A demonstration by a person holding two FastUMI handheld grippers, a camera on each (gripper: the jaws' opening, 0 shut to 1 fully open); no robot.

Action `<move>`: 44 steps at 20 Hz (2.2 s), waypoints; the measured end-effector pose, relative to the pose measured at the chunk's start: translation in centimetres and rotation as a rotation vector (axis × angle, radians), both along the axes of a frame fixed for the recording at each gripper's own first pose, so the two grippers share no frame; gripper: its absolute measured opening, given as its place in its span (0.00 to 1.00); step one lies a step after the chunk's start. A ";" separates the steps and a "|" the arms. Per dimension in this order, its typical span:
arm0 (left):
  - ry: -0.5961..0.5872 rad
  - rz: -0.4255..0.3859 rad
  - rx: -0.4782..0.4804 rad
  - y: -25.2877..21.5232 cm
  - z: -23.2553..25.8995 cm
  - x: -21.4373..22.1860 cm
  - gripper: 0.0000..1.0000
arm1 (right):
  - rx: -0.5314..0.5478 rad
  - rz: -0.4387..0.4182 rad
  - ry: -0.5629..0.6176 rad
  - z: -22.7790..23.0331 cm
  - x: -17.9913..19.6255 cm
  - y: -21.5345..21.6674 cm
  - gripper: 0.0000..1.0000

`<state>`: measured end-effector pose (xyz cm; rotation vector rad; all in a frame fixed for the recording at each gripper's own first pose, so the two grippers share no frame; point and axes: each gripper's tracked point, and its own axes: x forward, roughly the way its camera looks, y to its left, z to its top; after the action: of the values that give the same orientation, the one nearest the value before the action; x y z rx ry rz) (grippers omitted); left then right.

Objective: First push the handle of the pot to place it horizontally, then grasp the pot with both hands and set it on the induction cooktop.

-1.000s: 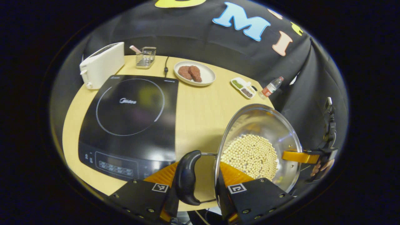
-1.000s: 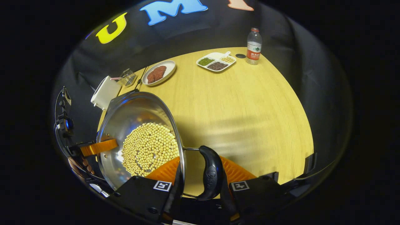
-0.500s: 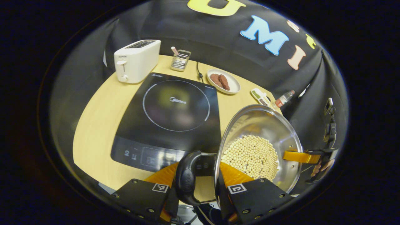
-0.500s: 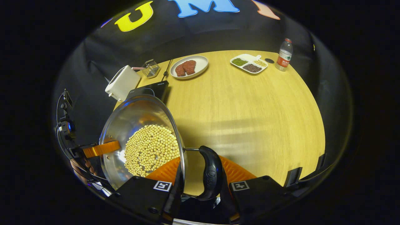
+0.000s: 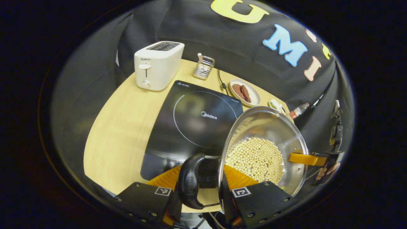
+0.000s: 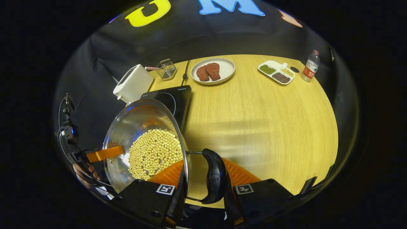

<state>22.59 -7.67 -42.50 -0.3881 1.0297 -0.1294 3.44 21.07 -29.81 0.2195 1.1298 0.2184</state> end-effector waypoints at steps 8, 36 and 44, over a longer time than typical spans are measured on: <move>0.005 0.003 0.037 3.2 1.9 1.1 0.57 | 0.035 -0.007 -0.005 -1.0 5.0 4.7 0.51; 0.015 -0.025 0.032 10.8 0.0 8.2 0.54 | 0.054 -0.058 -0.035 -6.6 15.6 10.7 0.51; 0.051 -0.052 0.045 10.7 0.1 7.7 0.59 | 0.054 -0.057 -0.018 -6.4 15.3 10.5 0.54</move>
<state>30.25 3.08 -42.41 -0.3250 1.0914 -0.1433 18.76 31.60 -36.22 0.2967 1.0996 0.2001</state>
